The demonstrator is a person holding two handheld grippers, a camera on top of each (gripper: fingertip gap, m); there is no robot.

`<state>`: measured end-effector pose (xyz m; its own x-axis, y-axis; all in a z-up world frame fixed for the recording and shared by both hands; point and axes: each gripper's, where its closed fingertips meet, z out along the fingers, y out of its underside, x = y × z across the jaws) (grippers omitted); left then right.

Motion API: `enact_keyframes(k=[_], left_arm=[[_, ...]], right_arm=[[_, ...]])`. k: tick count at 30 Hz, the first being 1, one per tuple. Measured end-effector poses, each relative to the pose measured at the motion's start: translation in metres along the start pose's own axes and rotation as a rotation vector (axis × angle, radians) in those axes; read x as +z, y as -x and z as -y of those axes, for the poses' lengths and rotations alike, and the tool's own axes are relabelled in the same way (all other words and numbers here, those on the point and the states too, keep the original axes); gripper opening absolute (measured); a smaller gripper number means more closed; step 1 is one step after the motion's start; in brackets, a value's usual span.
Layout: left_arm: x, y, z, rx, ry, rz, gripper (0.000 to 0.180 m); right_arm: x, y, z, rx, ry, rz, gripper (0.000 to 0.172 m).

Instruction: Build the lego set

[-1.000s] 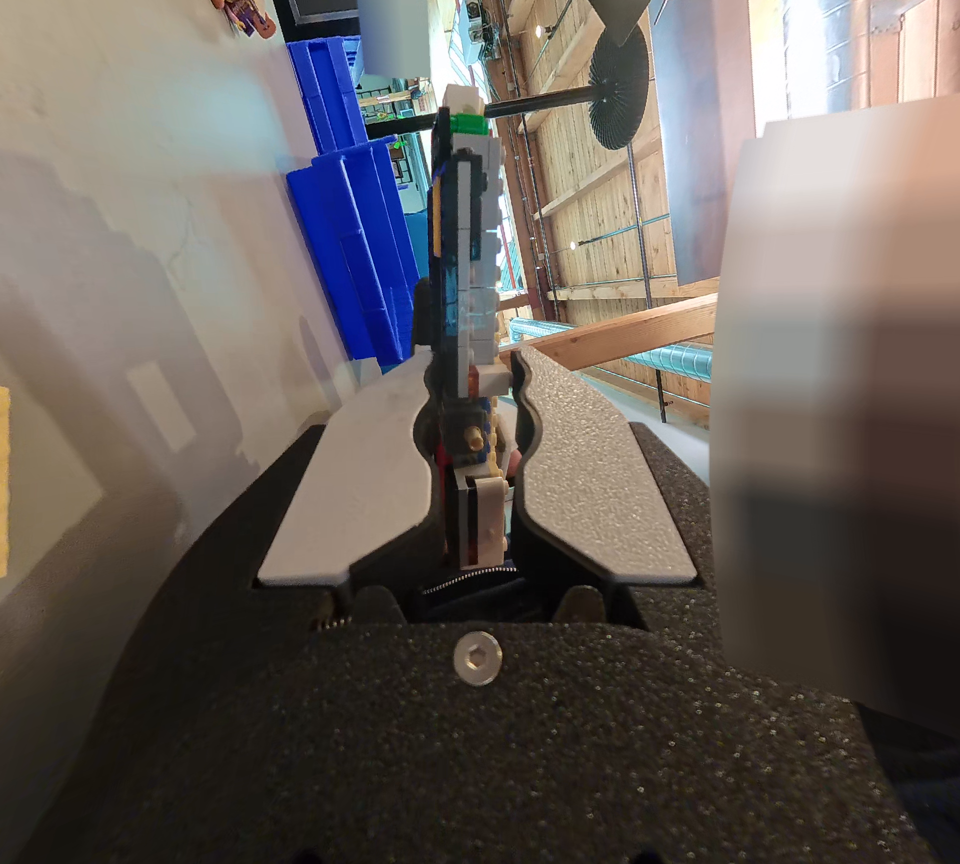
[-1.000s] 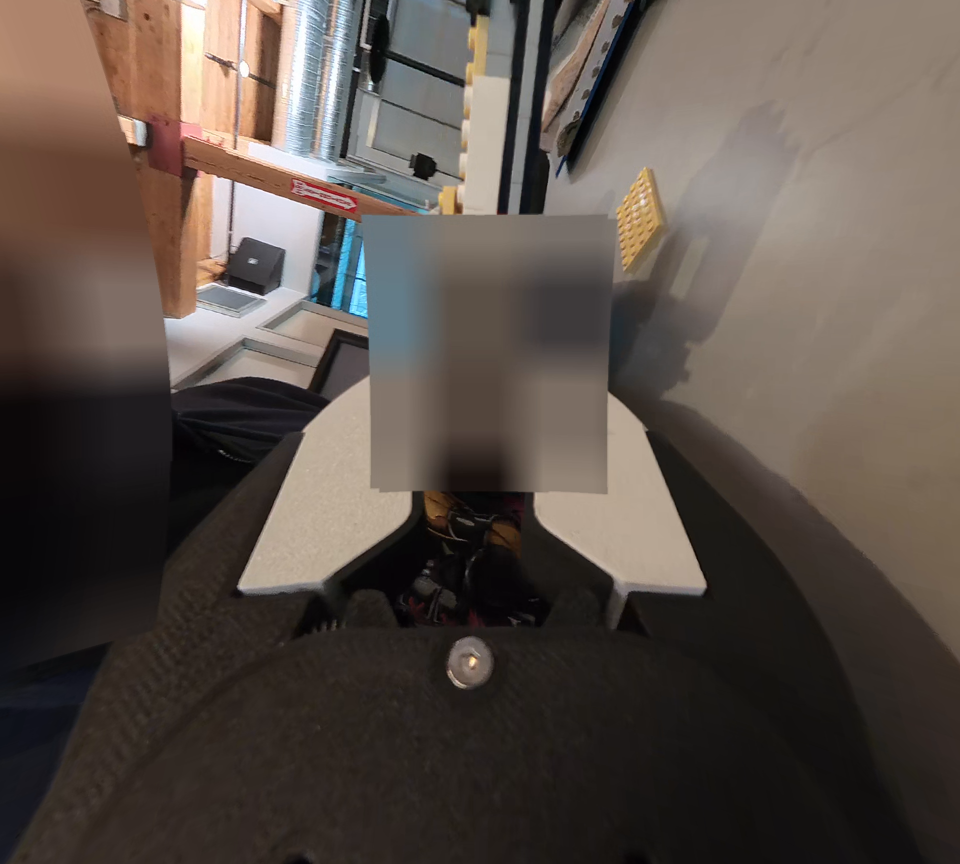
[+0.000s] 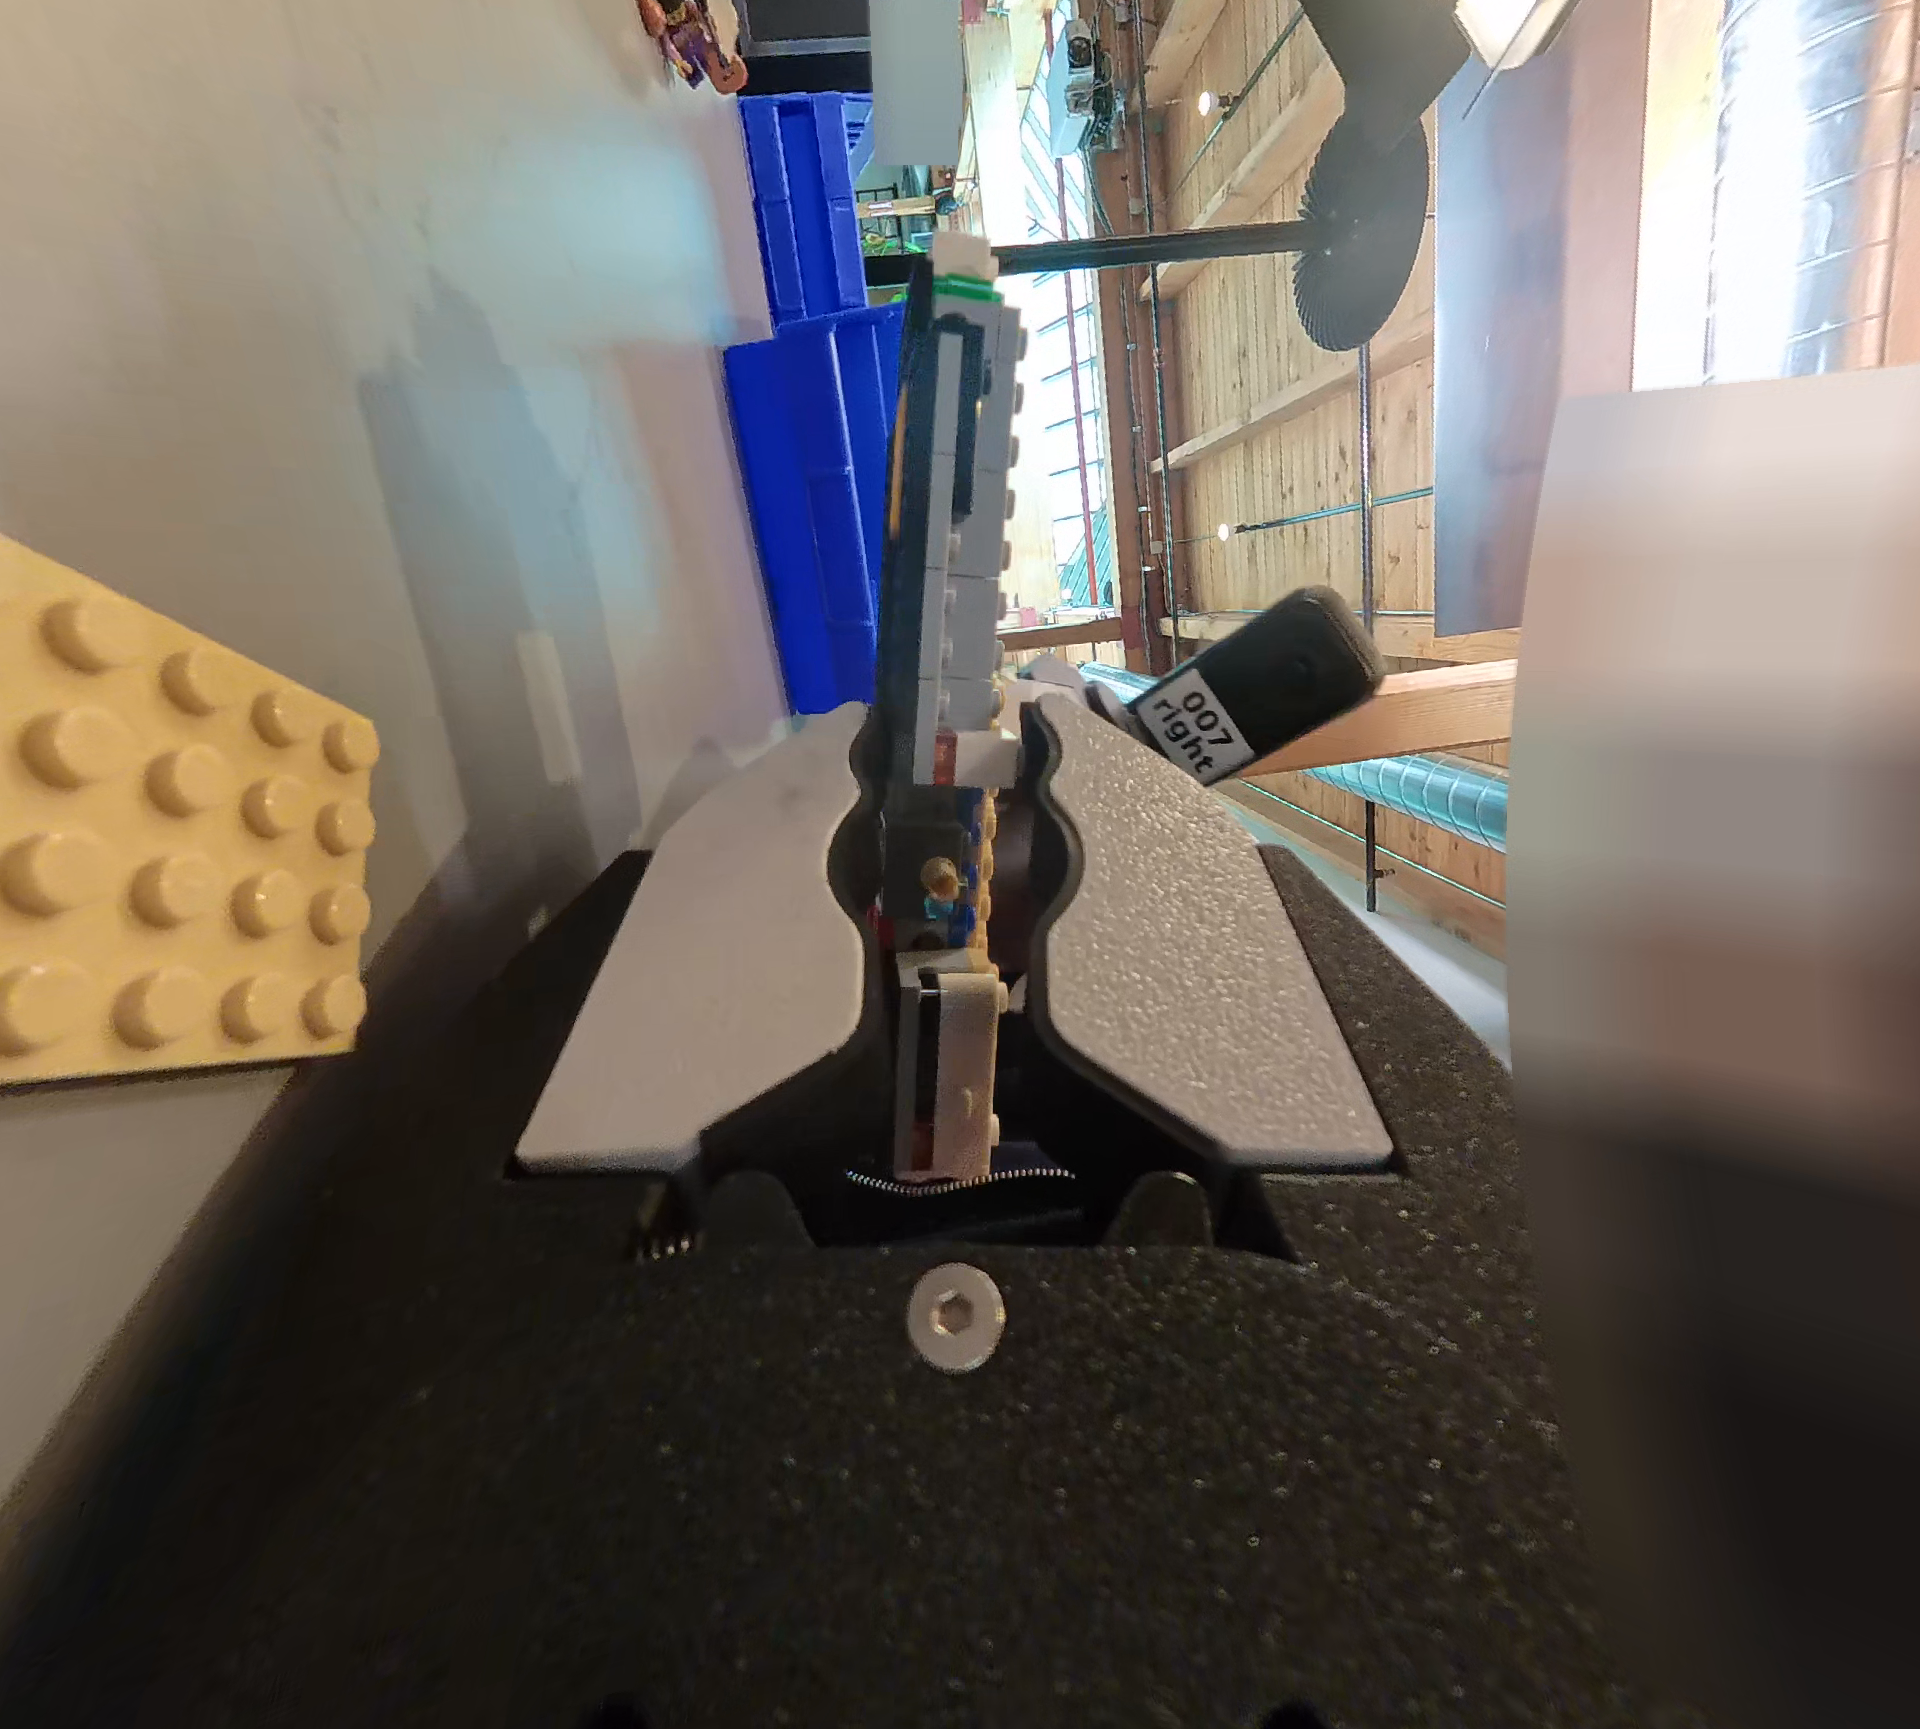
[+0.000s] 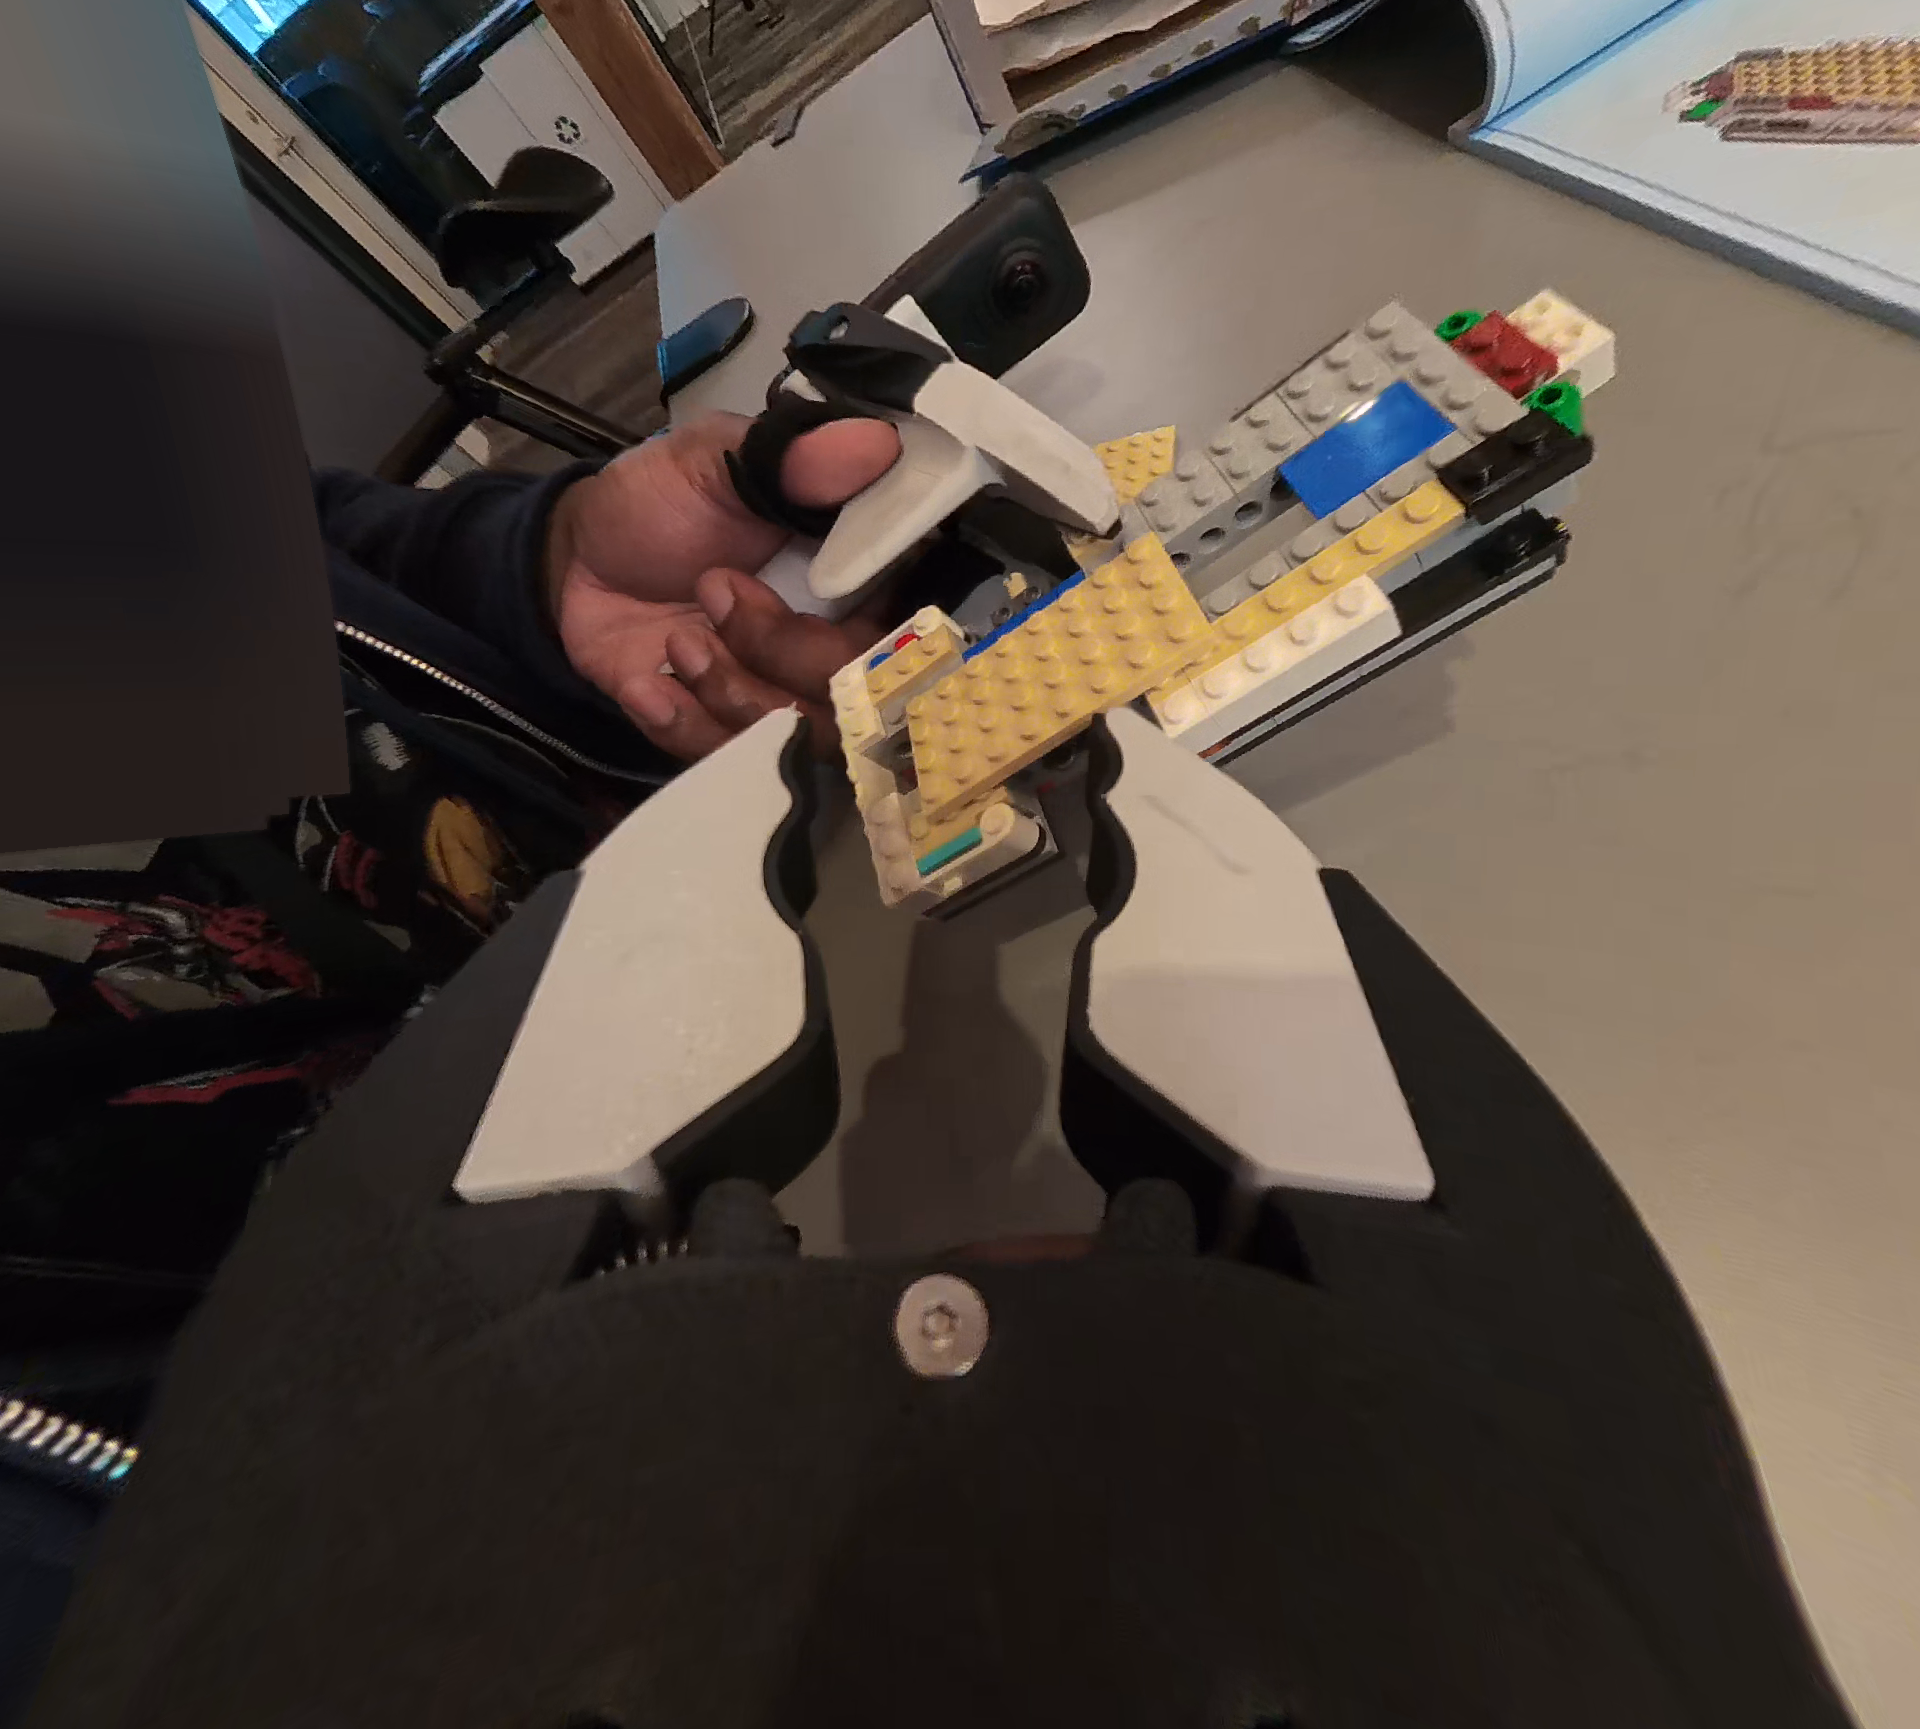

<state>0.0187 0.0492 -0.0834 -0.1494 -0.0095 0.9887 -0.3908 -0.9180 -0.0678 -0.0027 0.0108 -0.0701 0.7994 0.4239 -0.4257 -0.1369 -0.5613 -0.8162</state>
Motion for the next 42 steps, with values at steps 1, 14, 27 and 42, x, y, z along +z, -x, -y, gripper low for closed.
enact_keyframes(k=[1,14,27,42], left_arm=[[0.001,0.002,0.001,-0.006,-0.003,0.013,0.024],[0.007,0.01,0.012,-0.021,0.021,0.061,0.024],[0.002,0.005,0.026,-0.042,-0.015,-0.001,0.024],[0.008,0.007,0.021,-0.047,-0.02,0.019,0.024]], right_arm=[[-0.002,-0.002,0.002,-0.03,0.006,-0.021,0.051],[0.022,-0.034,0.006,-0.531,0.357,-0.209,0.078],[0.034,-0.025,0.012,-0.532,0.424,-0.106,0.069],[0.032,-0.028,0.008,-0.536,0.352,-0.078,0.071]])
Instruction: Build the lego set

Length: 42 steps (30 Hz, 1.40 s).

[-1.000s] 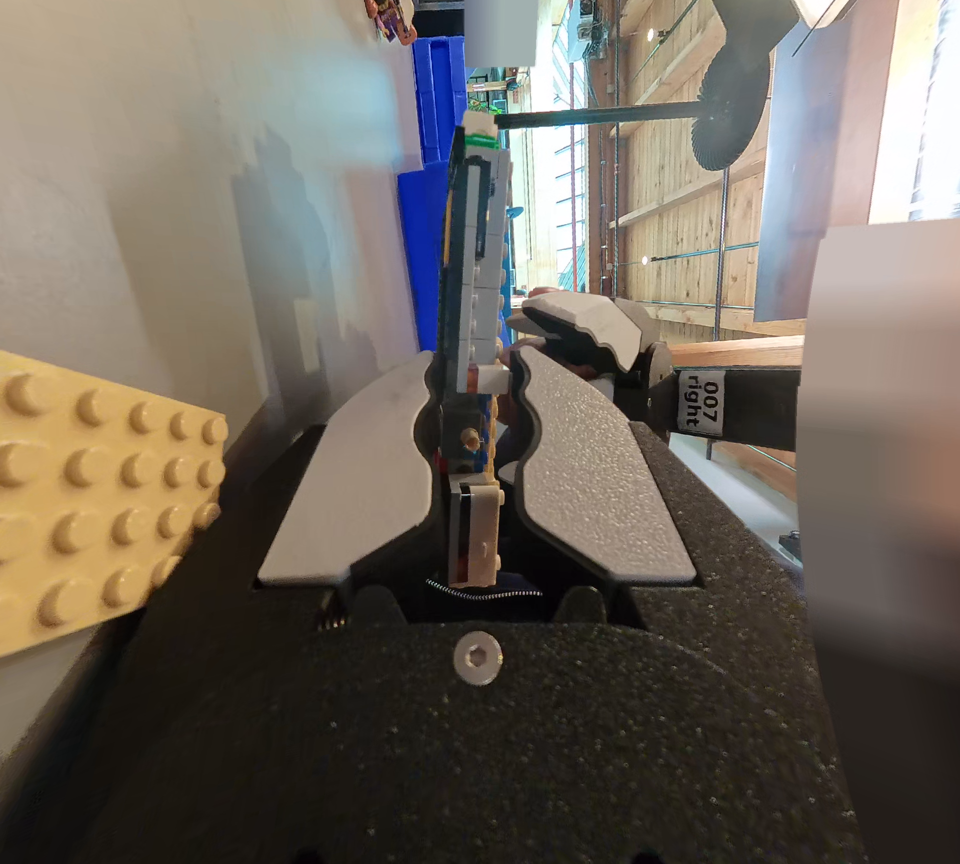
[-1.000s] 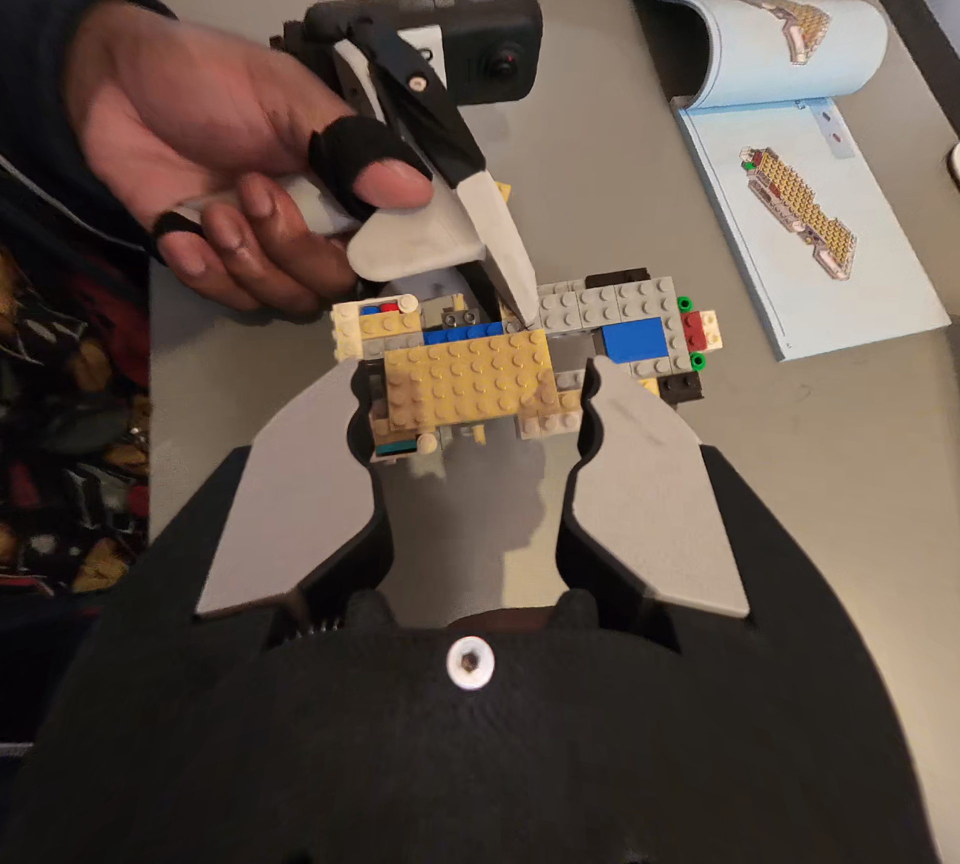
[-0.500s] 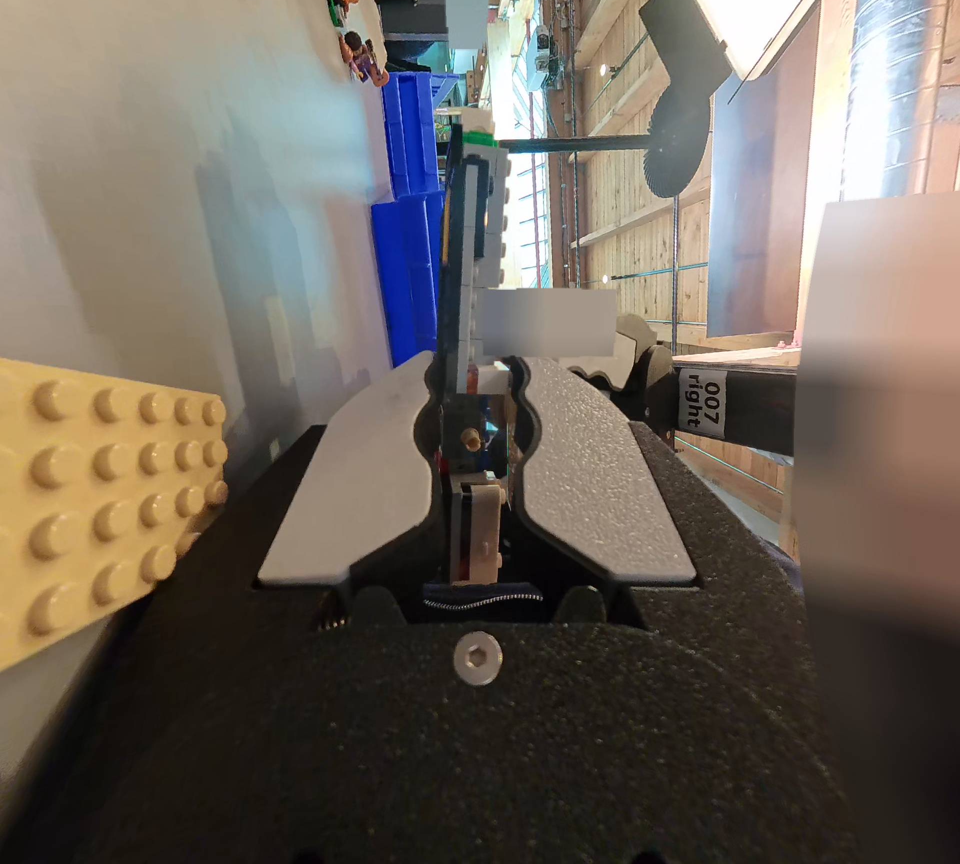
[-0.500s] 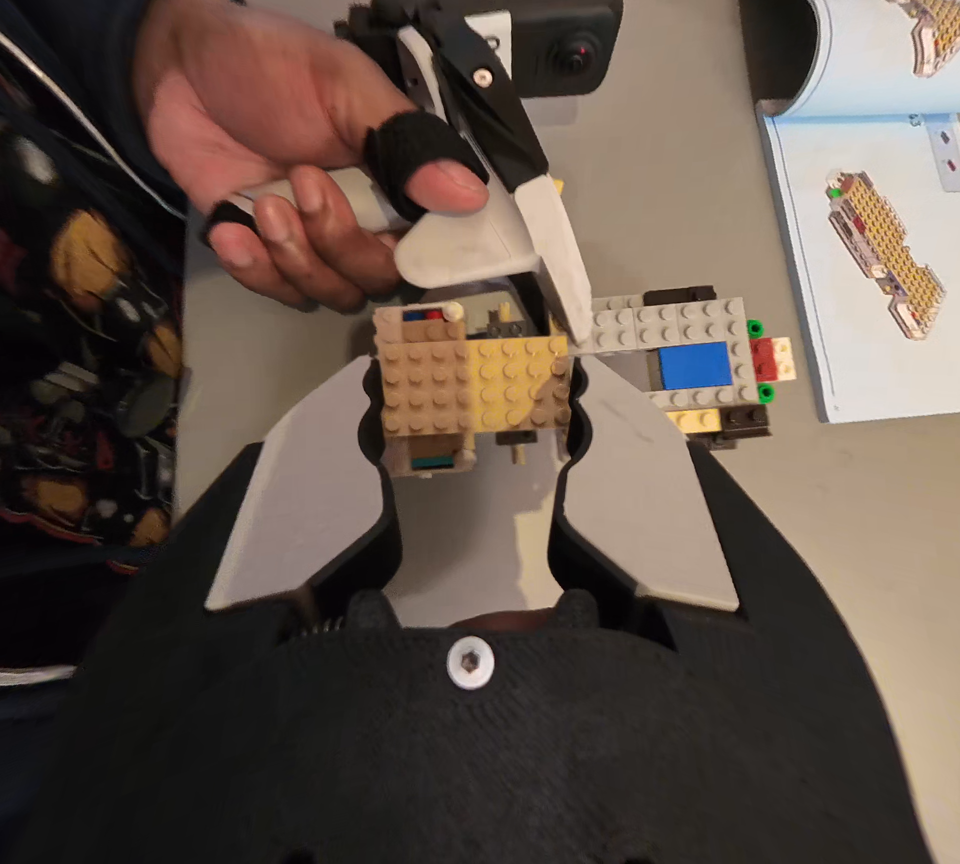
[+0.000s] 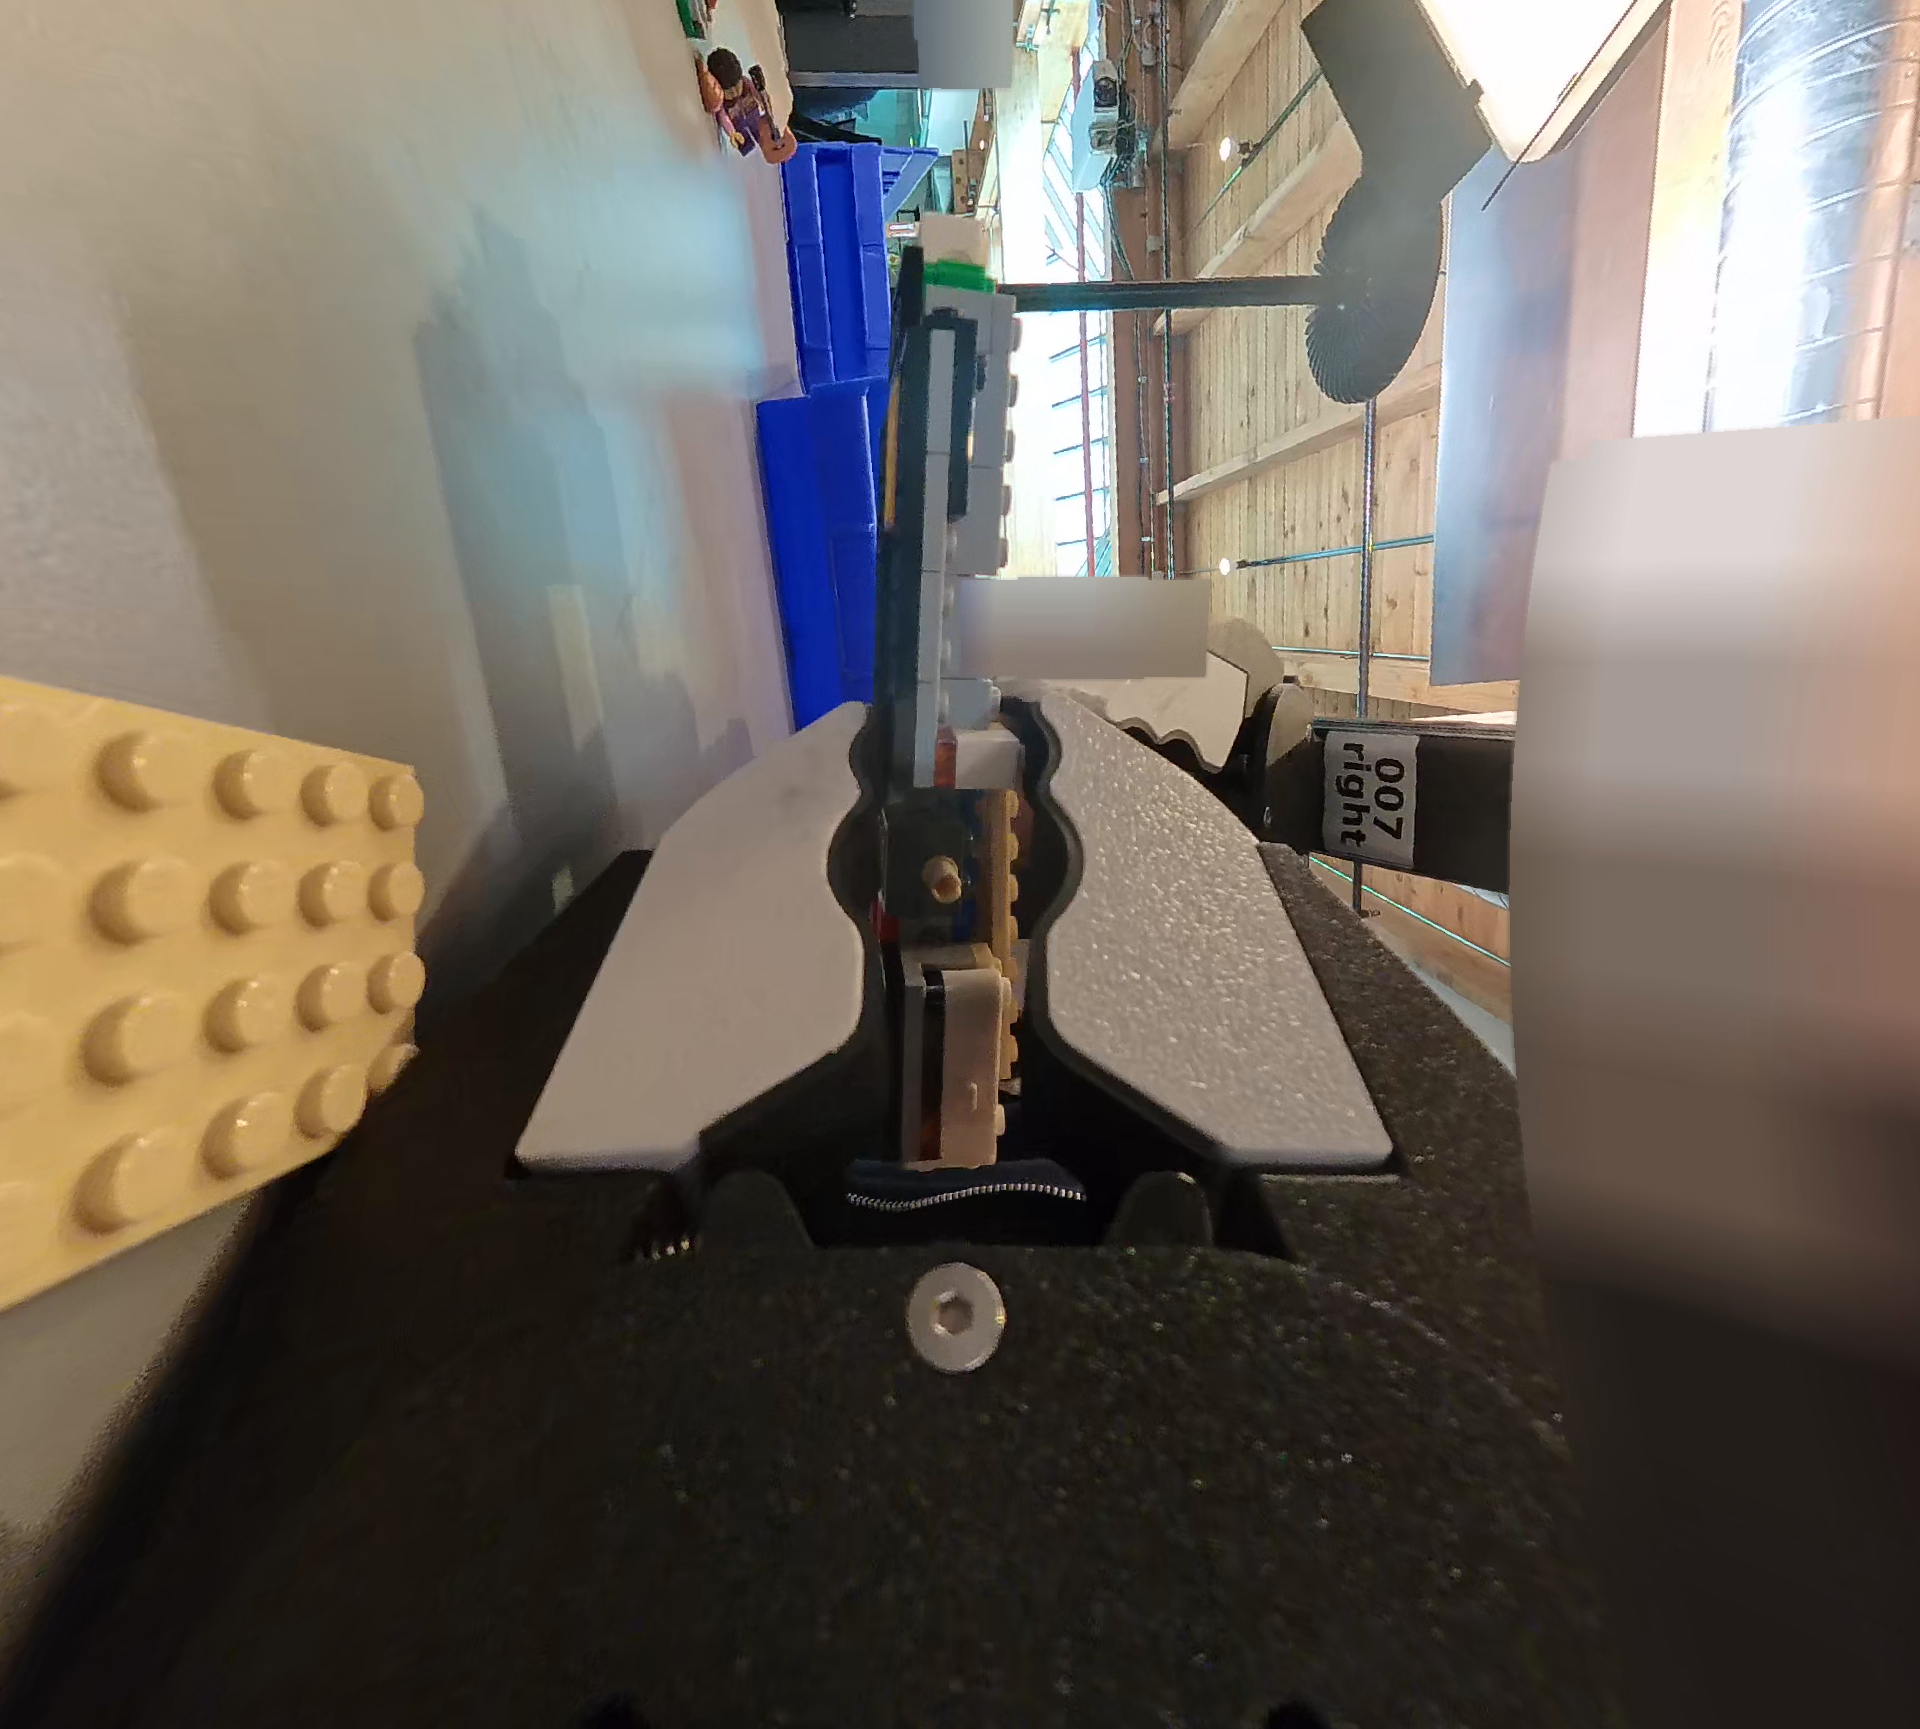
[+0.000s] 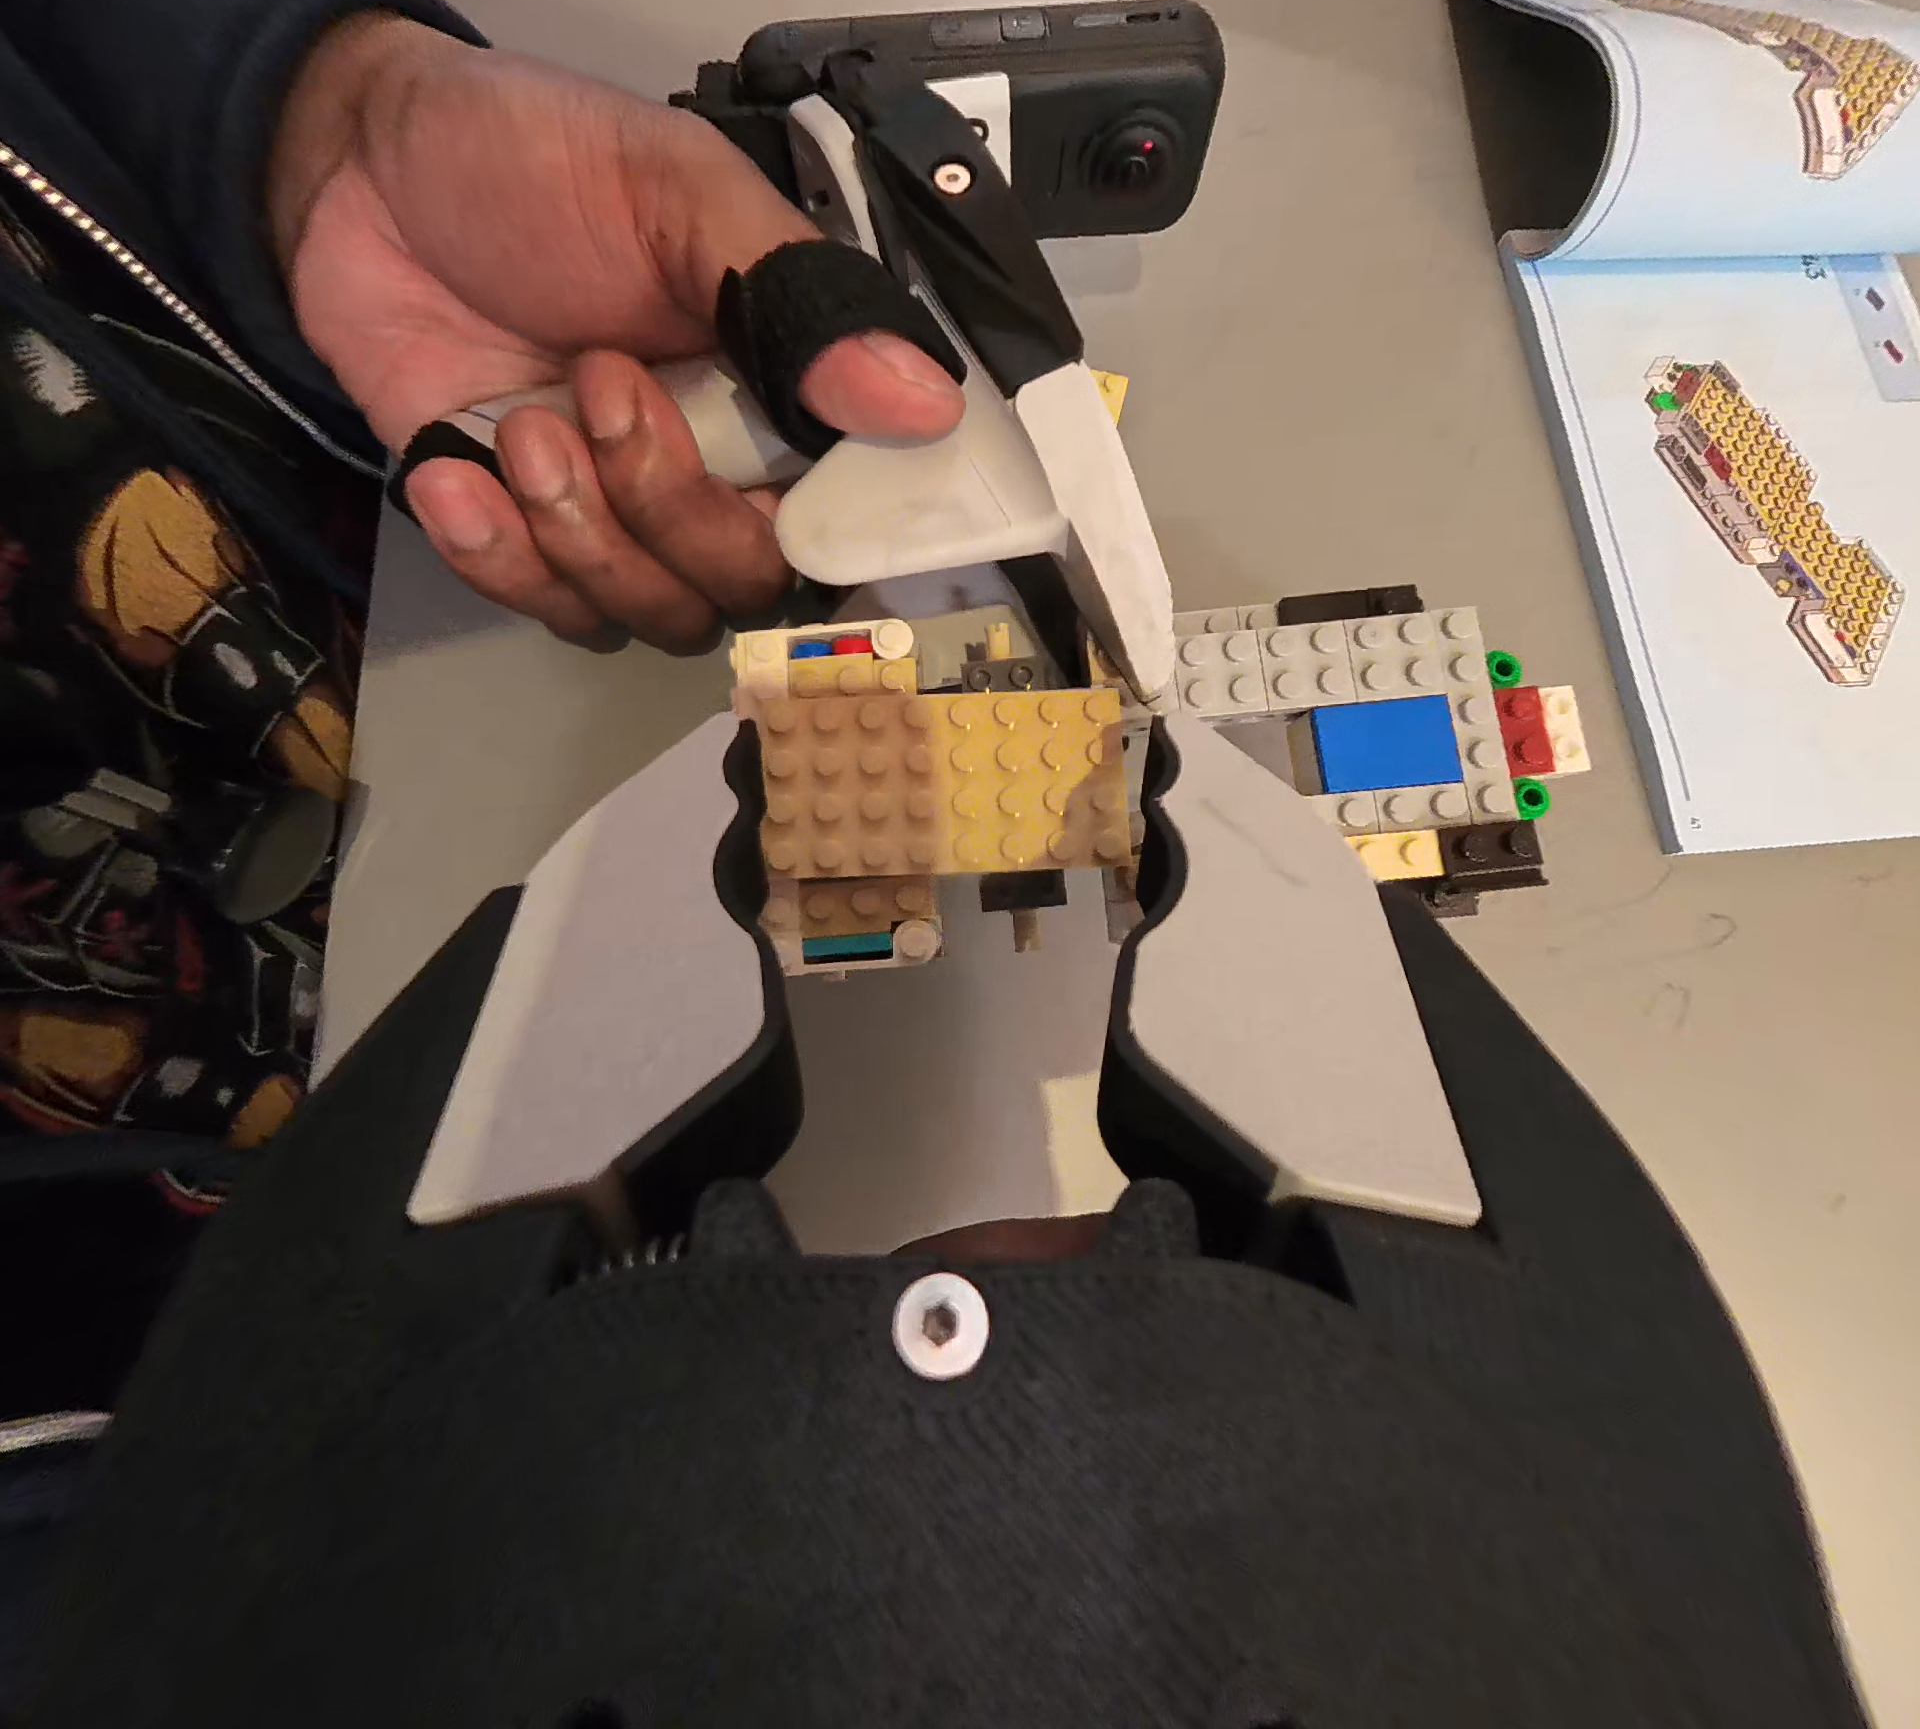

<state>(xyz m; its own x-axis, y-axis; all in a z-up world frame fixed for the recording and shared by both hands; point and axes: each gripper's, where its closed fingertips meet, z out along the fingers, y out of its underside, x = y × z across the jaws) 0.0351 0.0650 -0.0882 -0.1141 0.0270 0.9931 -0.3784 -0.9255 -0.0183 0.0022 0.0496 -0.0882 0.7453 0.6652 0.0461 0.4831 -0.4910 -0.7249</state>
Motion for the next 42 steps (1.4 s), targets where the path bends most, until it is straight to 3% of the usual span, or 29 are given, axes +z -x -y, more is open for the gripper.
enact_keyframes(k=[8,18,26,32,35,38,42], left_arm=[[-0.001,-0.001,0.001,0.008,0.0,0.011,0.024],[0.0,-0.002,-0.006,0.024,0.039,-0.005,0.024],[0.004,-0.007,0.009,0.03,0.065,-0.007,0.024],[0.003,-0.019,0.004,0.087,0.014,-0.019,0.024],[-0.002,-0.019,-0.005,0.044,-0.024,-0.041,0.024],[-0.008,-0.02,-0.013,0.013,-0.064,-0.072,0.024],[-0.016,-0.023,-0.019,0.027,-0.113,-0.098,0.023]], right_arm=[[-0.009,0.003,-0.003,0.002,-0.036,-0.01,0.06],[-0.009,0.004,-0.002,-0.015,-0.038,0.016,0.06],[-0.011,-0.007,0.004,-0.032,-0.068,0.049,0.061],[-0.028,0.004,0.015,-0.058,-0.143,-0.049,0.064],[-0.037,0.016,0.013,-0.087,-0.155,-0.141,0.062],[-0.042,0.024,0.009,0.003,-0.179,-0.198,0.06],[-0.046,0.033,0.003,0.281,-0.272,-0.165,0.061]])
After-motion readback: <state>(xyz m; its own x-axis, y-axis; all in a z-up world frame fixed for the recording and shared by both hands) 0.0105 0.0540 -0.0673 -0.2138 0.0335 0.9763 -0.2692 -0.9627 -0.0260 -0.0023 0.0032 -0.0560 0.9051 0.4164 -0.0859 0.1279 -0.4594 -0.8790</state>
